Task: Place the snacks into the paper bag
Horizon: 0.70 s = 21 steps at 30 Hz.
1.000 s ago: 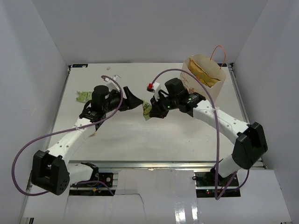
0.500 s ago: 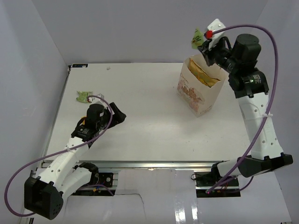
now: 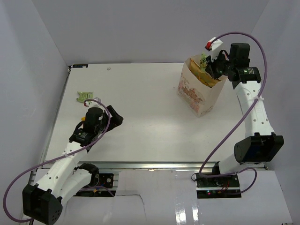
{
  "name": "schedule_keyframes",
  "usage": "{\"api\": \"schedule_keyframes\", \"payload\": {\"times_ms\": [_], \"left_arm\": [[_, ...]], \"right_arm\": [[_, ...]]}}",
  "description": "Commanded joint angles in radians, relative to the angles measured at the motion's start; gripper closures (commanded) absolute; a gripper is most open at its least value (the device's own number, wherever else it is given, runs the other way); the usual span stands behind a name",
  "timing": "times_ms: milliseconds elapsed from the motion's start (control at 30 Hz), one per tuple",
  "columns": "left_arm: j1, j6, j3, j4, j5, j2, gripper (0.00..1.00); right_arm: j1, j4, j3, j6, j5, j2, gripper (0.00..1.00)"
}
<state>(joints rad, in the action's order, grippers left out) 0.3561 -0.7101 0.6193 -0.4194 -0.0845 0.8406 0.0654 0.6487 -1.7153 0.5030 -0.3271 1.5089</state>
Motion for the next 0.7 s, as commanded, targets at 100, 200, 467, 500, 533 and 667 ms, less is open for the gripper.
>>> {"api": "schedule_keyframes", "payload": {"times_ms": [100, 200, 467, 500, 533, 667], "left_arm": [[-0.003, -0.014, 0.011, -0.048, -0.041, -0.037, 0.06], [-0.003, -0.020, 0.011, -0.059, -0.054, -0.044, 0.05], [-0.003, -0.055, 0.040, -0.125, -0.121, 0.026, 0.02], [-0.002, -0.080, 0.060, -0.172, -0.147, 0.043, 0.02], [-0.003, -0.098, 0.072, -0.205, -0.179, 0.063, 0.02], [-0.009, -0.195, 0.167, -0.390, -0.377, 0.179, 0.05]], "right_arm": [[-0.001, 0.072, 0.039, 0.051, -0.064, 0.031, 0.90], [-0.001, 0.094, 0.033, 0.068, -0.055, 0.043, 0.66], [-0.019, 0.103, -0.087, 0.052, -0.058, 0.005, 0.44], [-0.024, 0.097, -0.110, 0.028, -0.044, 0.004, 0.44], [-0.041, 0.082, -0.153, 0.014, -0.038, -0.001, 0.44], [-0.085, 0.017, -0.190, -0.056, -0.058, -0.038, 0.43]]}}
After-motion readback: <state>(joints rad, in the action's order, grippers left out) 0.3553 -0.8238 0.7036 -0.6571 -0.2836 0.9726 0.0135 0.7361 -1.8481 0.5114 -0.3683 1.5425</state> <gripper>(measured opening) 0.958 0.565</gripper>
